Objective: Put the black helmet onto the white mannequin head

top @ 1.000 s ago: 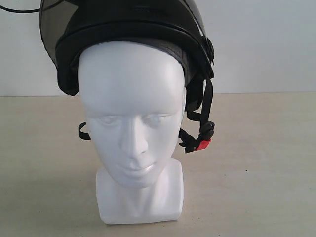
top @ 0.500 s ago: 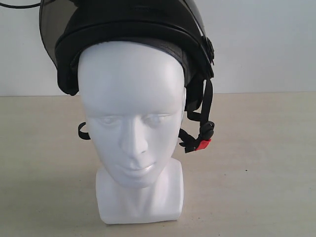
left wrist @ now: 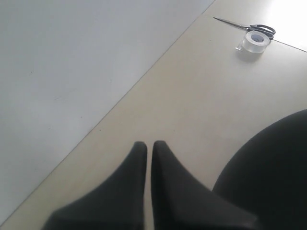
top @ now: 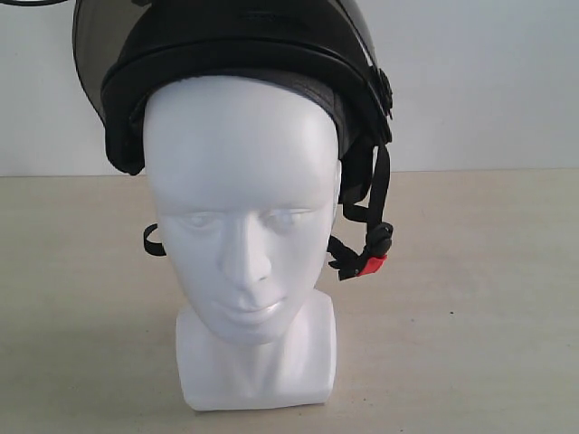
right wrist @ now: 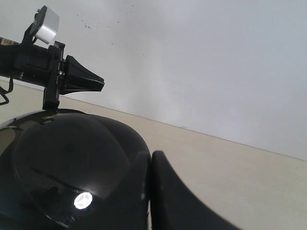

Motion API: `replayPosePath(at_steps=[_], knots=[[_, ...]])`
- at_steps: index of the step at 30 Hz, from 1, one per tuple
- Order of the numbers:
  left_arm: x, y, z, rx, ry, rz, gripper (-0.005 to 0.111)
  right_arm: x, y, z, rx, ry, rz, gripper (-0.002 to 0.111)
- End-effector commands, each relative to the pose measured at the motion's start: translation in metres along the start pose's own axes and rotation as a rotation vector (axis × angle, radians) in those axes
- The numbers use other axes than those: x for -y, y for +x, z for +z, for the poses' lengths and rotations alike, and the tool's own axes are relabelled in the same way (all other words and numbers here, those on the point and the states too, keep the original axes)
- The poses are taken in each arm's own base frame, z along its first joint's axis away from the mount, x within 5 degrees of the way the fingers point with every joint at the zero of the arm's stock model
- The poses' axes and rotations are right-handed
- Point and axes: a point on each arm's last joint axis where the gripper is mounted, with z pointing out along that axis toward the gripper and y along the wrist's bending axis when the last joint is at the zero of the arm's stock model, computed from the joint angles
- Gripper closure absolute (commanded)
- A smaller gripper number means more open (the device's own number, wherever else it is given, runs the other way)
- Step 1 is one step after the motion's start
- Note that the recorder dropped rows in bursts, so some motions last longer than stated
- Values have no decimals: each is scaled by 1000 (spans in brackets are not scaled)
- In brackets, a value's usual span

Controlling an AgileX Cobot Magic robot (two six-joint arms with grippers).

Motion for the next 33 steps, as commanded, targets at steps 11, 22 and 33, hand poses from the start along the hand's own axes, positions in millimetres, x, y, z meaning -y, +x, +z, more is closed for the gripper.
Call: replayPosePath(at_steps=[11, 22, 33], knots=[[23, -2, -15, -40, 25, 13, 102, 2, -1, -1, 10, 15, -14, 109], [45, -5, -23, -67, 40, 43, 102, 2, -1, -1, 10, 15, -14, 109], [58, 10, -29, -114, 73, 34, 102, 2, -1, -1, 9, 14, -14, 109]])
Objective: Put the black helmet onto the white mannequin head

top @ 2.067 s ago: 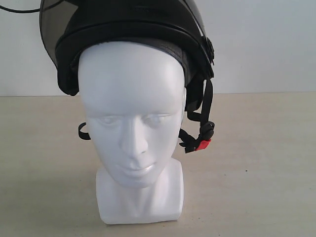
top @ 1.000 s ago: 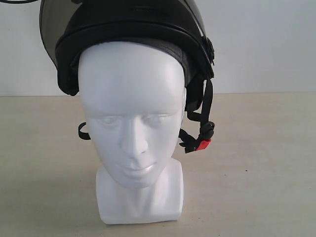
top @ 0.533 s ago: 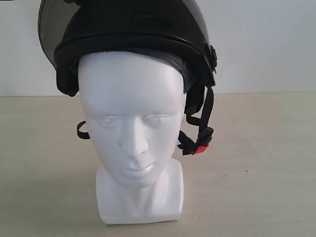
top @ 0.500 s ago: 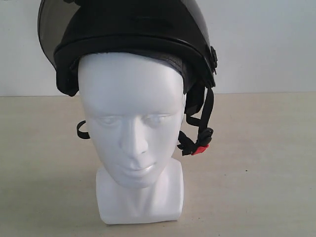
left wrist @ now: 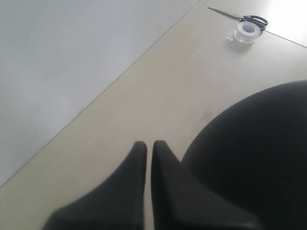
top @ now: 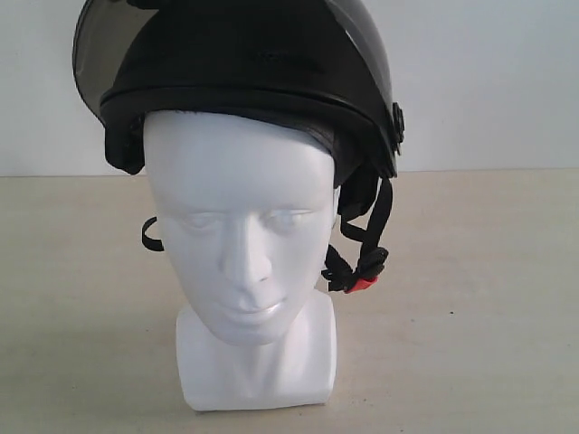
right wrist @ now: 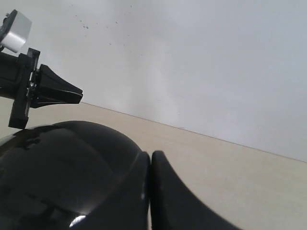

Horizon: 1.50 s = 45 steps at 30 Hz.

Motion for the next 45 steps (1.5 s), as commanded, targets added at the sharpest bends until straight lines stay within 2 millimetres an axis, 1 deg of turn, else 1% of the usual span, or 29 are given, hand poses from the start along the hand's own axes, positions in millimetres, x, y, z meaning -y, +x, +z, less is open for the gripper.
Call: replayPosePath(at_steps=[1, 6, 14, 16, 25, 28, 29, 30, 33, 36, 37, 39, 41, 45], knots=[[19, 7, -1, -70, 83, 56, 102, 1, 0, -1, 7, 7, -7, 109], [29, 4, -13, -61, 78, 68, 102, 1, 0, -1, 7, 7, -4, 109], [43, 11, -24, -73, 94, 71, 102, -3, 1, -1, -8, -41, 14, 109], [47, 10, -29, -68, 91, 83, 102, -3, 1, -1, -8, -41, 14, 109], [65, -6, -75, 15, 31, 129, 102, -2, 1, -1, -4, -29, 24, 109], [65, -9, -92, 53, -7, 121, 102, 1, -1, 4, 1, 17, 40, 109], [65, -10, -98, 75, -13, 113, 102, 2, -1, 9, -7, 28, 51, 109], [64, -12, -104, 99, -22, 103, 102, 7, -1, 11, -14, 38, 70, 109], [59, -12, -120, 146, -65, 78, 102, 17, 1, 31, -81, 0, 127, 109], [55, -14, -135, 194, -113, 25, 102, 39, 2, 55, -143, -57, 215, 109], [55, -15, -140, 214, -130, 11, 102, 46, 2, 61, -156, -102, 250, 109], [54, -17, -149, 260, -157, -21, 102, 65, 1, 70, -161, -148, 316, 109], [57, -20, -157, 297, -158, -29, 102, 89, -1, 78, -145, -197, 394, 109], [61, -26, -164, 356, -161, -68, 102, 134, -3, 93, -88, -320, 548, 109]])
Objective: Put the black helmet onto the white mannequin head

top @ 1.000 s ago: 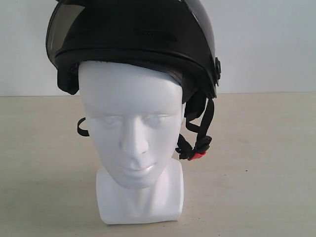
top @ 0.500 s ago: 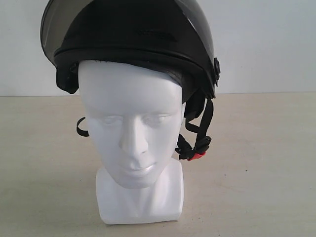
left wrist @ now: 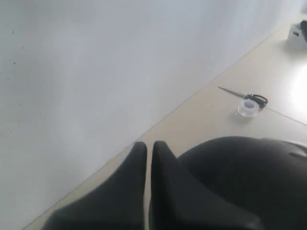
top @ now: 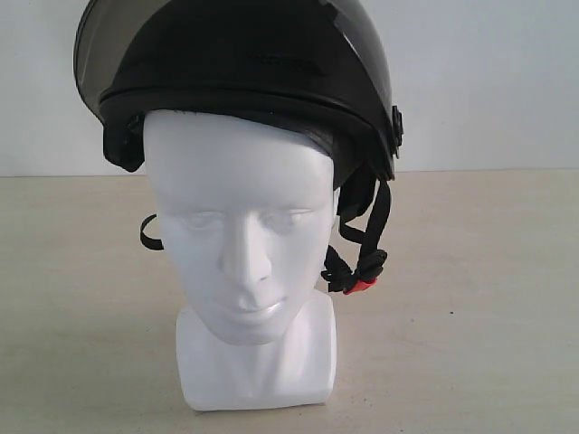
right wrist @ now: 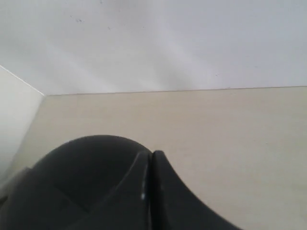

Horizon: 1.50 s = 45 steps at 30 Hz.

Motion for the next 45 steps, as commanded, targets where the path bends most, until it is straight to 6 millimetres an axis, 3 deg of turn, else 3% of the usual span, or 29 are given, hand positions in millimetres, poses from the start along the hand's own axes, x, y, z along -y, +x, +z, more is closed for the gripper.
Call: replayPosePath(at_steps=[1, 4, 8, 13, 21, 26, 30, 35, 45], knots=[[3, -9, -7, 78, -14, -56, 102, 38, -23, 4, 54, -193, 118, 109], [2, -11, -7, 94, -20, -96, 102, 57, -33, 19, 76, -319, 116, 109], [2, -12, -8, 113, -24, -154, 102, 75, -35, 41, 74, -345, 30, 109], [0, -18, -8, 177, -36, -229, 102, 124, -30, 96, 0, -333, 52, 109], [-10, -12, 1, 169, -41, -345, 102, 134, -14, 119, -12, -430, 87, 109], [-13, -6, 7, 129, -17, -359, 102, 117, -8, 124, -41, -461, 90, 109], [-11, -3, 7, 97, 3, -353, 102, 80, -2, 117, -74, -462, -28, 109], [-14, 2, 8, 45, -35, -337, 102, 54, 7, 112, -112, -443, -123, 109], [-22, 20, 24, -66, 26, -392, 102, 50, 45, 104, -135, -519, -121, 109]])
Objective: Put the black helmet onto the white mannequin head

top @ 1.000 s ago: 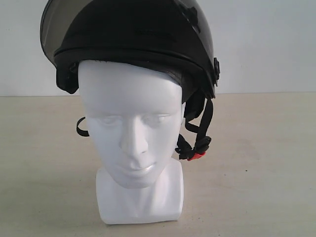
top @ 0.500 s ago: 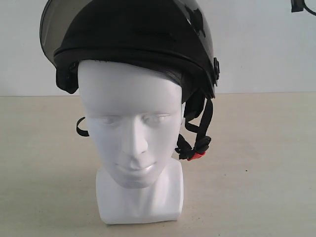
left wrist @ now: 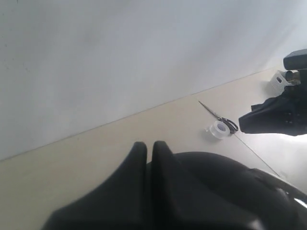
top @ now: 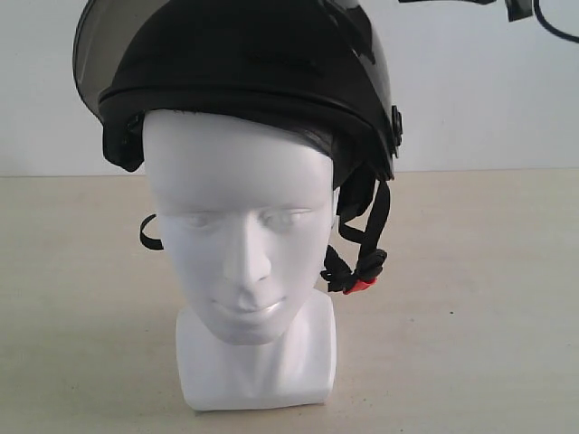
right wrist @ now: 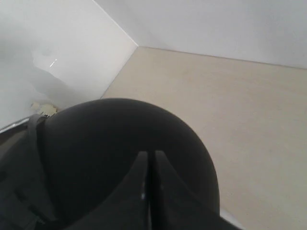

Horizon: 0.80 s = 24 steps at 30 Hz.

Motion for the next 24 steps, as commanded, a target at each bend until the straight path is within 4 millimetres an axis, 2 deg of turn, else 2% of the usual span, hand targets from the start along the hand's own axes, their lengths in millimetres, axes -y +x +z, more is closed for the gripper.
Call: replayPosePath(at_steps=[1, 6, 10, 14, 24], knots=[[-5, 5, 6, -36, 7, -16, 102, -11, 12, -3, 32, -69, -40, 109], [-11, 13, 23, -93, 29, -7, 102, -20, 11, 0, 45, -110, -70, 109], [-16, 23, 45, -162, 40, -6, 102, -32, 16, 14, 11, -148, -100, 109], [-12, 35, 62, -251, 92, -6, 102, -44, 22, 27, -34, -174, -125, 109], [-7, 38, 67, -283, 94, 14, 102, -44, 24, 29, -56, -161, -112, 109]])
